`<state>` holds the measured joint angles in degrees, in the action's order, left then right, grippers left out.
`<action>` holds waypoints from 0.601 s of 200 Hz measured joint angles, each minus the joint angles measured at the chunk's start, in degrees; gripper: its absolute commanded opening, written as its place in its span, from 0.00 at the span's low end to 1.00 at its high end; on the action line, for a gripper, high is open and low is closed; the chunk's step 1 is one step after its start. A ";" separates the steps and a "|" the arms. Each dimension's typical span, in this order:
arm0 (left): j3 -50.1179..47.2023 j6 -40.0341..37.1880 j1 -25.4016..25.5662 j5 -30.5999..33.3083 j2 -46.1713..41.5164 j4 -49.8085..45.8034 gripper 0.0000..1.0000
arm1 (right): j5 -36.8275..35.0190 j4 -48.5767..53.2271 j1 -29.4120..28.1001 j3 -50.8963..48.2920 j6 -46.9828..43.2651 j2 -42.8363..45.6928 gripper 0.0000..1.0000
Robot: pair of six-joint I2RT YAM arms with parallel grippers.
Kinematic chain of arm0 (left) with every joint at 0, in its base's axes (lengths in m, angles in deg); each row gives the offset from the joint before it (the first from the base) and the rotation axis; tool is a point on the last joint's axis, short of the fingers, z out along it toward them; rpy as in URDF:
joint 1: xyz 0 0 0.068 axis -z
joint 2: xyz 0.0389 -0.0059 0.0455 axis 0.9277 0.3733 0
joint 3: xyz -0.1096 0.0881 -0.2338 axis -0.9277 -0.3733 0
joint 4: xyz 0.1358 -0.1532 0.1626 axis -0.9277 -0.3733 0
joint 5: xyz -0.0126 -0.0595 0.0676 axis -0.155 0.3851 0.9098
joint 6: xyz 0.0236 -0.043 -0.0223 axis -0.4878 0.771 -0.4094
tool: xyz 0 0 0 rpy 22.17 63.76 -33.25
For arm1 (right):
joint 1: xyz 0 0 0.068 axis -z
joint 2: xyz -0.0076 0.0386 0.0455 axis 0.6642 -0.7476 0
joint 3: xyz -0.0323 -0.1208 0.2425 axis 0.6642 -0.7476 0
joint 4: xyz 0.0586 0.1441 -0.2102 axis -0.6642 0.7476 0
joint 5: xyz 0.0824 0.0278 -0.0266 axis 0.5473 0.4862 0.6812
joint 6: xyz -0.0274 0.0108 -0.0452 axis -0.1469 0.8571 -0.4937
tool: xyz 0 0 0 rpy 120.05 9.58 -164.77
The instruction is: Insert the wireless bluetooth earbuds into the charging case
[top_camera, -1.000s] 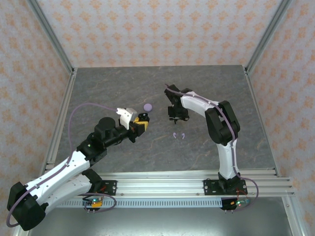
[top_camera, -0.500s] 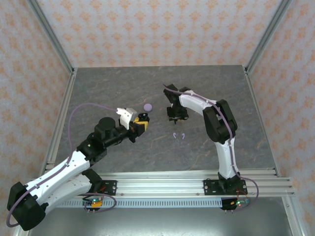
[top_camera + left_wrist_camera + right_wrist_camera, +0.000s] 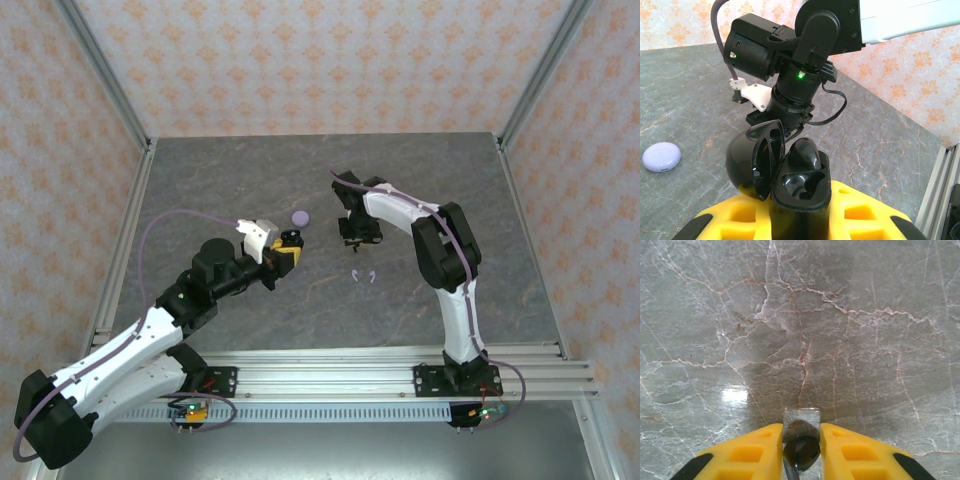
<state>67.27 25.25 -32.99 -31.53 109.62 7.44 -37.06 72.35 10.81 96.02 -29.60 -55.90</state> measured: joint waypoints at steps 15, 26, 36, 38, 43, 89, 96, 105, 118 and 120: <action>0.00 0.00 0.00 0.00 0.04 0.00 0.20 | 0.00 -0.13 0.00 -0.11 0.39 0.02 0.24; 0.00 0.00 -0.02 0.00 0.20 -0.02 0.20 | 0.00 -0.26 0.00 -0.28 0.61 0.09 0.24; 0.00 0.00 -0.02 0.00 0.35 -0.04 0.20 | 0.02 -0.52 0.00 -0.50 0.85 0.26 0.24; 0.00 0.02 0.00 0.00 0.39 -0.04 0.20 | 0.00 -0.59 0.02 -0.59 0.96 0.33 0.24; 0.00 0.02 -0.02 0.00 0.48 -0.04 0.20 | 0.02 -0.79 0.09 -0.79 1.03 0.48 0.23; 0.00 0.04 0.00 0.00 1.57 -0.17 0.20 | 1.62 -2.99 0.94 -3.19 1.57 1.99 0.22; 0.00 0.13 -0.02 -0.02 2.05 -0.13 0.20 | 2.05 -3.67 1.16 -3.87 1.77 2.38 0.22; 0.00 0.35 0.00 -0.02 3.04 -0.13 0.20 | 2.71 -4.66 1.46 -4.85 2.14 2.97 0.22; 0.00 0.90 -0.02 -0.04 4.96 0.02 0.20 | 4.02 -6.29 2.08 -6.43 2.60 3.91 0.22; 0.00 1.09 -0.02 -0.07 5.35 0.04 0.20 | 4.26 -6.51 2.19 -6.64 2.60 4.04 0.22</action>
<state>67.27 26.34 -33.01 -31.59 114.98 7.48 -32.80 65.83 13.00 89.37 -27.00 -51.85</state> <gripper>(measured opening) 0.218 0.218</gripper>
